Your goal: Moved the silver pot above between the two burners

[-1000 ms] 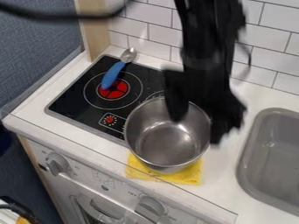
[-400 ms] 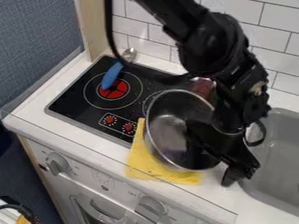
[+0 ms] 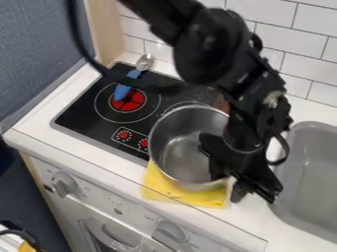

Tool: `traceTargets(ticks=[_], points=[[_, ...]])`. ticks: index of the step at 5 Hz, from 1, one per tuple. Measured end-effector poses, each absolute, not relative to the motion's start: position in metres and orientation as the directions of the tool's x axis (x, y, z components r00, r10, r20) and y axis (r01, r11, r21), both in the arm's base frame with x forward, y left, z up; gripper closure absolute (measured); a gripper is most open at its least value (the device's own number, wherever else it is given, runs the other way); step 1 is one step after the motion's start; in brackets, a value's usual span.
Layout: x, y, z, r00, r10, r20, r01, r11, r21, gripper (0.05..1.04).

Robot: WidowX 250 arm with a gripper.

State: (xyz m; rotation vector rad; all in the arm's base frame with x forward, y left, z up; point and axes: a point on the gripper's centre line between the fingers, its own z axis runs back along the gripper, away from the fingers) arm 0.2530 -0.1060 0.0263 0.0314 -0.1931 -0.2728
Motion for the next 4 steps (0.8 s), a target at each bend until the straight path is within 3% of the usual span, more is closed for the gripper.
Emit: traceTargets(ticks=[1,2,3,4], points=[[0.249,-0.103,0.054,0.929,-0.275,0.248,0.277,0.96,0.026,0.921],[0.258,-0.089,0.086,0.933,-0.23,0.277,0.248,0.968,-0.032,1.003],[0.29,-0.074,0.124,0.923,-0.19,0.334,0.221,0.973,-0.059,1.007],[0.326,-0.057,0.132,0.932,-0.147,0.332,0.171,0.984,-0.044,1.007]])
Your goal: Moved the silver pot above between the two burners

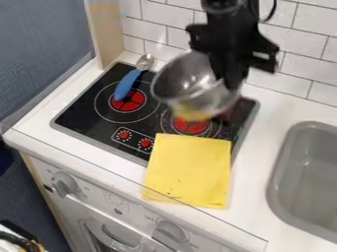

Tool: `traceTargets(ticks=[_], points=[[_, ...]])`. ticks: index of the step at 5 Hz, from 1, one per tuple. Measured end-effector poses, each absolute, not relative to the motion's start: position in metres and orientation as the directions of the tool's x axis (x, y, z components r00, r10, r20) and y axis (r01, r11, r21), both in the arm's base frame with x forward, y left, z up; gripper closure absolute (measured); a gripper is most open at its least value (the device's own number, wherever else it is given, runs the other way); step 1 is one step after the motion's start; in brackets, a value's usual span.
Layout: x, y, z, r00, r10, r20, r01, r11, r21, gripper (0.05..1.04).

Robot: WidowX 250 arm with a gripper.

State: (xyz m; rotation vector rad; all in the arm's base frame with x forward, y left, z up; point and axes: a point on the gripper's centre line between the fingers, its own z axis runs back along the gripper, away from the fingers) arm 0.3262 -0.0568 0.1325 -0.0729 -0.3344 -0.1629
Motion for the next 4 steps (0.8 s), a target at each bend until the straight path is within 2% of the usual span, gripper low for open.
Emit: traceTargets(ticks=[1,2,3,4], points=[[0.364,-0.038,0.124,0.946,-0.09,0.311,0.099,0.995,-0.015,1.008],[0.387,-0.027,0.097,0.964,-0.071,0.258,0.068,0.997,0.019,1.01],[0.39,-0.018,0.074,0.981,-0.05,0.189,0.042,0.998,0.045,1.01],[0.397,-0.004,0.067,0.986,-0.015,0.166,0.006,0.998,0.055,1.01]])
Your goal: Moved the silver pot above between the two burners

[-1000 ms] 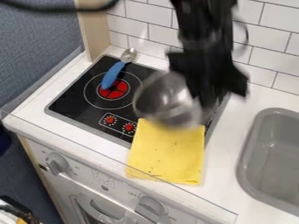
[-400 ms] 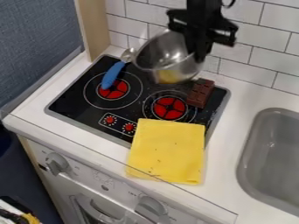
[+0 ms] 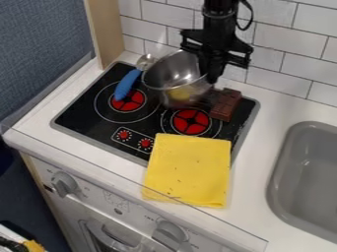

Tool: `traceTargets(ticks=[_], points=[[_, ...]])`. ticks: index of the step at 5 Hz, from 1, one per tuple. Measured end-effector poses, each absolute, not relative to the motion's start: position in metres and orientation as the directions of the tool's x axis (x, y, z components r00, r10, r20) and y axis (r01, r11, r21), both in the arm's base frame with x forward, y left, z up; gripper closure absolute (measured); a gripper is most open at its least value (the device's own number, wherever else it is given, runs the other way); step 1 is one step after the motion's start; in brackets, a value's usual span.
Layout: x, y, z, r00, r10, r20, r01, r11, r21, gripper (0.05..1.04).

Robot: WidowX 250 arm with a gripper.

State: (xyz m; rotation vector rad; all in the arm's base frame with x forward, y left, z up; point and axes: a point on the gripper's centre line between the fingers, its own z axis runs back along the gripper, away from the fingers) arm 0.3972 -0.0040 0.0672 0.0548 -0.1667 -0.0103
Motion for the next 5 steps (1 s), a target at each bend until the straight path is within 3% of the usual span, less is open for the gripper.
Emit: traceTargets(ticks=[2,3,5], points=[[0.395,0.003,0.062,0.99,-0.008,0.142,0.0,0.998,0.058,0.978],[0.388,-0.002,0.055,0.993,-0.038,0.115,0.032,0.998,0.054,0.798],[0.379,-0.018,0.091,0.979,-0.091,0.18,0.09,0.996,0.013,0.218]])
